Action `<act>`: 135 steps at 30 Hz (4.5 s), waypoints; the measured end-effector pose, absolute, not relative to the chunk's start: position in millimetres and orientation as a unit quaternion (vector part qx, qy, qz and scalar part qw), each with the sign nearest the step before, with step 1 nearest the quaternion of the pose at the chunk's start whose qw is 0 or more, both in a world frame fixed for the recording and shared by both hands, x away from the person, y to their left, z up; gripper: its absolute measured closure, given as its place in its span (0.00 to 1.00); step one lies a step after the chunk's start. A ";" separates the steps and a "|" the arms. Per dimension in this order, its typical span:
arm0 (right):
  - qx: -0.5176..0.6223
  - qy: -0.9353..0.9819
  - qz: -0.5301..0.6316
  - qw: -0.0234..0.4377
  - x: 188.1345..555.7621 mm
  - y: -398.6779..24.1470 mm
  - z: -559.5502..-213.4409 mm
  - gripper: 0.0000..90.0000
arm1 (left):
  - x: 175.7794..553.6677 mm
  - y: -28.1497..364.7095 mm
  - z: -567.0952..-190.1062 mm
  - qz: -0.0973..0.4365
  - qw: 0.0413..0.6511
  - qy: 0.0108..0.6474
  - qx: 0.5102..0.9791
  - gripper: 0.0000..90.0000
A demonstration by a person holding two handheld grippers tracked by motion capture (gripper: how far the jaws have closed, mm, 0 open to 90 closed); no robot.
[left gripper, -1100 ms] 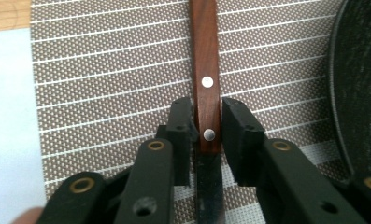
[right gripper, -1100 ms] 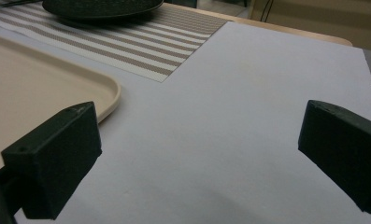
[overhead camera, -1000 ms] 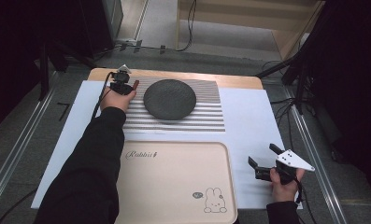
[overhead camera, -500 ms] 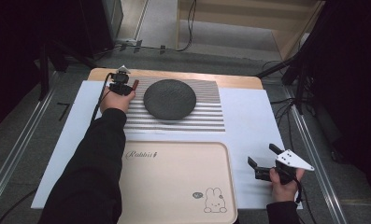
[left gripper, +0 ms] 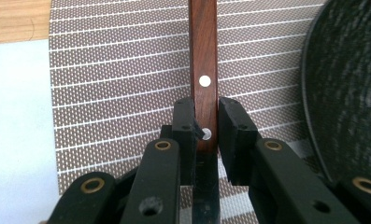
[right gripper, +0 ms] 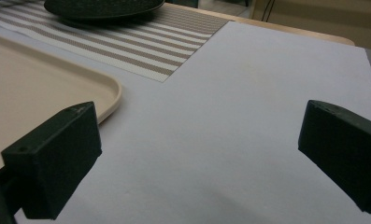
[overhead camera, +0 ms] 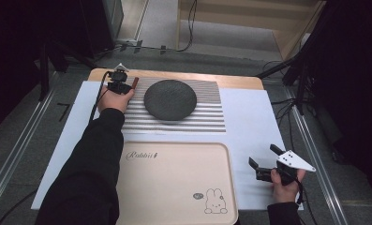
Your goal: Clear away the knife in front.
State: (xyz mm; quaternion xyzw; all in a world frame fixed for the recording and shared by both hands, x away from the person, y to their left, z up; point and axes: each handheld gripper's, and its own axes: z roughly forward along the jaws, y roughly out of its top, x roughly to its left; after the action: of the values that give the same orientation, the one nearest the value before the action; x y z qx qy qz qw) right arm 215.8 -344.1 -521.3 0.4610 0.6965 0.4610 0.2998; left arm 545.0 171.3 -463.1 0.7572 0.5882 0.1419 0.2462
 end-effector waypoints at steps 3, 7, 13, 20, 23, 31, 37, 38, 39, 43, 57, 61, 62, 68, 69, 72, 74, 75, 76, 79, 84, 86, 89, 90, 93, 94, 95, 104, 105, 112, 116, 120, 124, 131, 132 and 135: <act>0.462 0.694 0.463 0.301 215.6 -344.8 -521.3 0.00 | 541.4 172.8 -459.1 0.142 0.251 0.585 0.758 0.85; 0.461 0.695 0.463 0.301 215.8 -344.7 -521.3 0.00 | 535.2 175.1 -452.9 0.142 0.260 0.582 0.757 0.85; 0.463 0.693 0.464 0.300 215.5 -344.9 -521.2 0.00 | 526.4 181.0 -443.1 0.142 0.271 0.578 0.756 0.85; 0.462 0.694 0.464 0.300 215.6 -344.7 -521.2 0.00 | 512.7 185.6 -435.4 0.139 0.286 0.574 0.754 0.85; 0.462 0.694 0.464 0.300 215.5 -344.9 -521.1 0.00 | 505.7 186.6 -433.4 0.137 0.290 0.569 0.757 0.85; 0.462 0.694 0.464 0.300 215.5 -344.6 -521.1 0.00 | 485.0 188.1 -428.4 0.134 0.299 0.556 0.764 0.85; 0.460 0.695 0.463 0.300 215.7 -344.5 -521.1 0.00 | 468.1 186.1 -425.8 0.133 0.302 0.543 0.772 0.85; 0.460 0.696 0.463 0.300 215.7 -344.6 -521.2 0.00 | 464.5 185.7 -426.1 0.131 0.304 0.541 0.773 0.85; 0.460 0.696 0.463 0.300 215.6 -344.6 -521.1 0.00 | 462.3 185.5 -426.3 0.130 0.305 0.540 0.773 0.85; 0.459 0.696 0.463 0.301 215.6 -344.5 -521.1 0.00 | 451.4 184.7 -426.3 0.129 0.306 0.534 0.777 0.85; 0.460 0.695 0.465 0.299 215.2 -344.7 -521.0 0.00 | 413.1 176.4 -423.3 0.130 0.316 0.511 0.789 0.85; 0.460 0.695 0.465 0.299 215.2 -344.8 -520.9 0.00 | 400.2 174.9 -420.9 0.136 0.322 0.505 0.789 0.85; 0.460 0.695 0.466 0.298 215.2 -344.7 -520.9 0.00 | 397.0 174.9 -420.2 0.137 0.324 0.505 0.788 0.85; 0.460 0.694 0.467 0.298 215.0 -344.8 -520.9 0.00 | 378.3 175.4 -420.8 0.131 0.336 0.503 0.786 0.85; 0.460 0.694 0.467 0.298 215.1 -344.8 -520.9 0.00 | 375.3 175.3 -421.5 0.130 0.337 0.504 0.784 0.85; 0.457 0.696 0.467 0.299 215.4 -344.5 -521.0 0.00 | 366.1 177.9 -421.6 0.126 0.343 0.504 0.782 0.85; 0.457 0.696 0.466 0.298 215.5 -344.3 -521.0 0.00 | 359.3 181.1 -421.0 0.126 0.352 0.507 0.777 0.85; 0.458 0.696 0.467 0.298 215.7 -344.5 -521.1 0.00 | 356.0 182.4 -421.3 0.123 0.355 0.508 0.775 0.85; 0.459 0.694 0.467 0.298 215.8 -344.8 -521.1 0.00 | 352.7 183.7 -421.8 0.121 0.356 0.507 0.775 0.85; 0.461 0.694 0.466 0.299 215.7 -344.8 -521.1 0.00 | 343.6 187.1 -426.2 0.117 0.359 0.507 0.775 0.85; 0.461 0.694 0.466 0.298 215.4 -344.9 -521.0 0.00 | 329.6 189.7 -435.9 0.106 0.364 0.511 0.772 0.85; 0.462 0.692 0.468 0.297 214.8 -345.1 -520.9 0.00 | 324.8 189.5 -439.6 0.103 0.364 0.512 0.771 0.85; 0.461 0.692 0.468 0.297 215.0 -345.2 -521.0 0.00 | 319.3 188.4 -443.9 0.096 0.365 0.512 0.772 0.85; 0.462 0.693 0.468 0.297 214.9 -345.1 -520.9 0.00 | 317.6 188.2 -444.7 0.093 0.366 0.511 0.772 0.85; 0.462 0.693 0.467 0.298 214.9 -345.2 -521.0 0.00 | 311.5 186.5 -446.5 0.095 0.368 0.511 0.771 0.85; 0.462 0.692 0.468 0.298 214.9 -345.2 -521.0 0.00 | 309.5 186.1 -447.2 0.095 0.367 0.510 0.772 0.85; 0.462 0.693 0.467 0.298 214.8 -345.2 -520.9 0.00 | 307.3 186.0 -448.2 0.095 0.368 0.510 0.771 0.85; 0.460 0.693 0.468 0.298 214.7 -345.0 -520.9 0.00 | 289.9 182.7 -457.8 0.088 0.362 0.508 0.776 0.85; 0.460 0.693 0.468 0.298 214.6 -345.0 -520.9 0.00 | 288.5 182.2 -458.6 0.088 0.362 0.507 0.777 0.85; 0.460 0.693 0.468 0.298 214.4 -345.2 -520.8 0.00 | 275.8 178.2 -464.4 0.086 0.359 0.504 0.781 0.85; 0.460 0.694 0.467 0.298 214.6 -345.0 -520.9 0.00 | 268.1 179.1 -470.3 0.081 0.360 0.510 0.777 0.85; 0.460 0.694 0.467 0.299 214.6 -345.3 -521.0 0.00 | 261.5 181.1 -476.3 0.076 0.361 0.517 0.772 0.85; 0.460 0.695 0.466 0.299 214.7 -344.6 -521.0 0.00 | 255.1 184.0 -481.9 0.070 0.364 0.524 0.767 0.85; 0.460 0.695 0.465 0.299 214.9 -344.8 -521.1 0.00 | 249.1 188.8 -489.8 0.064 0.363 0.533 0.761 0.85; 0.460 0.695 0.464 0.300 214.9 -344.8 -521.1 0.00 | 248.3 189.4 -490.3 0.064 0.362 0.533 0.762 0.85; 0.461 0.694 0.465 0.300 214.9 -344.9 -521.1 0.00 | 245.5 191.1 -493.3 0.062 0.363 0.537 0.759 0.85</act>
State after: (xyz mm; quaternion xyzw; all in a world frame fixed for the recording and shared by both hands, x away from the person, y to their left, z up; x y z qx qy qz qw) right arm 214.9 -344.9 -521.1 0.4605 0.6943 0.4647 0.2999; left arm 245.5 191.1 -493.3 0.7591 0.5370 0.0623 0.3626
